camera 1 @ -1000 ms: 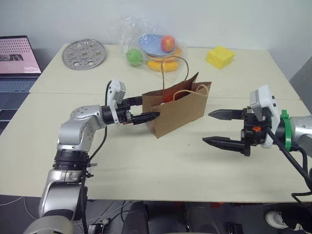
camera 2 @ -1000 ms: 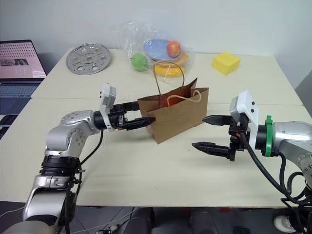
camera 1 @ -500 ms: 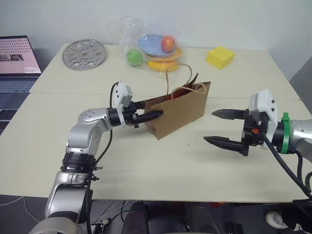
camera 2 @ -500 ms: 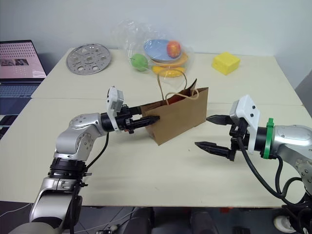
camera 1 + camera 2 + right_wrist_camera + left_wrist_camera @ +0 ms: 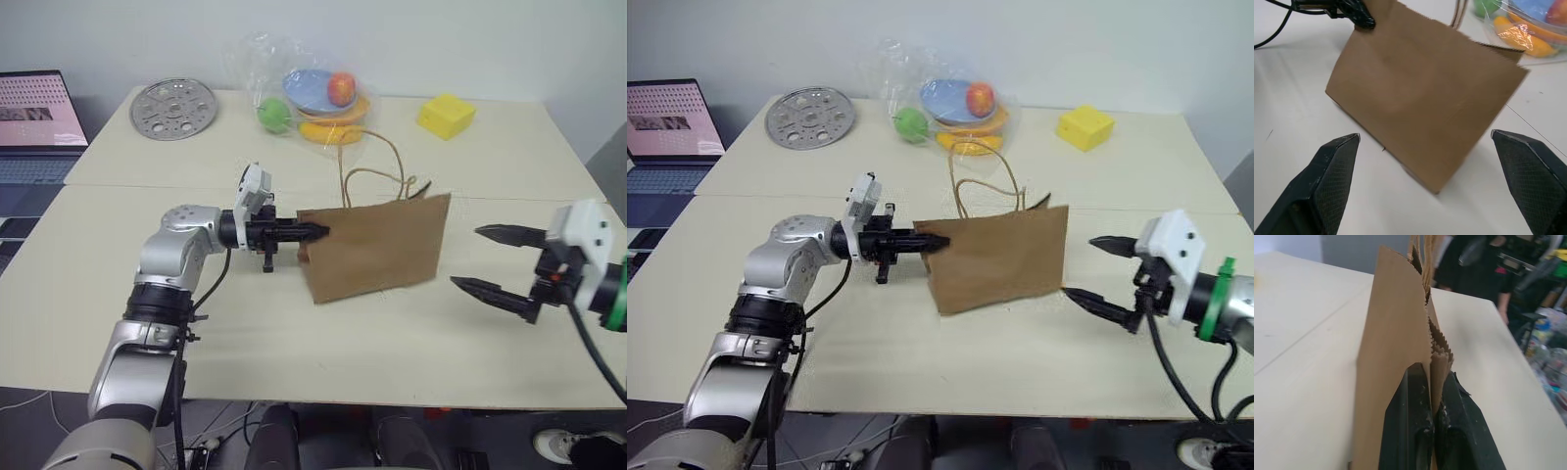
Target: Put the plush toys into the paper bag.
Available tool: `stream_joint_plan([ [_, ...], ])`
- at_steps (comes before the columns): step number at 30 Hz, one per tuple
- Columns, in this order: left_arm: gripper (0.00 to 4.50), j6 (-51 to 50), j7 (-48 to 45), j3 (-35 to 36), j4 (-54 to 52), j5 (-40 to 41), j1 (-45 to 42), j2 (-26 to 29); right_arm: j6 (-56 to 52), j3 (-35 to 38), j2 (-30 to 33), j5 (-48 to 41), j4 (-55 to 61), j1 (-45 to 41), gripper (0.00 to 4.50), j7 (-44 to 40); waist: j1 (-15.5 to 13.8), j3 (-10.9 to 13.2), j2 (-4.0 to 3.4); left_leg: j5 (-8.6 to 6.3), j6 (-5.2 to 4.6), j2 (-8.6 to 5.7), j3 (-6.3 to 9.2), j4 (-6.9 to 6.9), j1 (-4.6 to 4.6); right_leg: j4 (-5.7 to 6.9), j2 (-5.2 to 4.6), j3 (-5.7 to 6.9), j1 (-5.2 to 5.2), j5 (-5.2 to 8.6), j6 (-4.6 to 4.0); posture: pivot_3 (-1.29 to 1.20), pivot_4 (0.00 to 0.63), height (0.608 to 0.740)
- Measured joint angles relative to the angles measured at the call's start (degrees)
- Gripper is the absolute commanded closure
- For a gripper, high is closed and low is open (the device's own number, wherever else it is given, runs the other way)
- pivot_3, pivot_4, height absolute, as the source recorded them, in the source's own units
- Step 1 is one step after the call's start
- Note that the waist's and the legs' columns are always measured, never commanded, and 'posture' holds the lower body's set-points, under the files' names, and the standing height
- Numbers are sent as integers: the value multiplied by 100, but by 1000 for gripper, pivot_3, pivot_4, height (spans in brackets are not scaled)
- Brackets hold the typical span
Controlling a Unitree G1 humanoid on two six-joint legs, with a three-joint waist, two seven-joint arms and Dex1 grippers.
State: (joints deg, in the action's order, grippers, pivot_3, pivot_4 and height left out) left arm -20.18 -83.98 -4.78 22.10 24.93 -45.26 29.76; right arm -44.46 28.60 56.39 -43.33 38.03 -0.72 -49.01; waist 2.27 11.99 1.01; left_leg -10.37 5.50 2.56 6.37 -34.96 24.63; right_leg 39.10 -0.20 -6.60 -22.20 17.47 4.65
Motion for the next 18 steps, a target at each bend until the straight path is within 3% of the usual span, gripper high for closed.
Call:
stream_joint_plan([
  [8, 4471, 1287, -171, -261, 883, -670, -356, -229, -139, 194, 66, -74, 140, 230, 0, 31, -5, -1, 1, 1, -2, -1, -5, -14, -6, -2, 0, -7, 11, 0, 0, 0, 150, 740],
  [12, 3218, 1199, -118, -242, 860, -721, -326, -176, -139, 114, 88, -77, 132, 180, 0, 40, -2, -1, 1, 1, -2, -1, -5, -15, -6, -2, 1, -9, 11, 0, 1, 0, 150, 740],
  [18, 1285, 430, 30, 96, -374, -463, 564, 609, -131, -70, 243, -77, -180, -80, 0, -92, 98, -1, 0, 1, -2, 5, -2, -7, -9, 4, 3, -7, 8, 0, 1, 0, 150, 740],
])
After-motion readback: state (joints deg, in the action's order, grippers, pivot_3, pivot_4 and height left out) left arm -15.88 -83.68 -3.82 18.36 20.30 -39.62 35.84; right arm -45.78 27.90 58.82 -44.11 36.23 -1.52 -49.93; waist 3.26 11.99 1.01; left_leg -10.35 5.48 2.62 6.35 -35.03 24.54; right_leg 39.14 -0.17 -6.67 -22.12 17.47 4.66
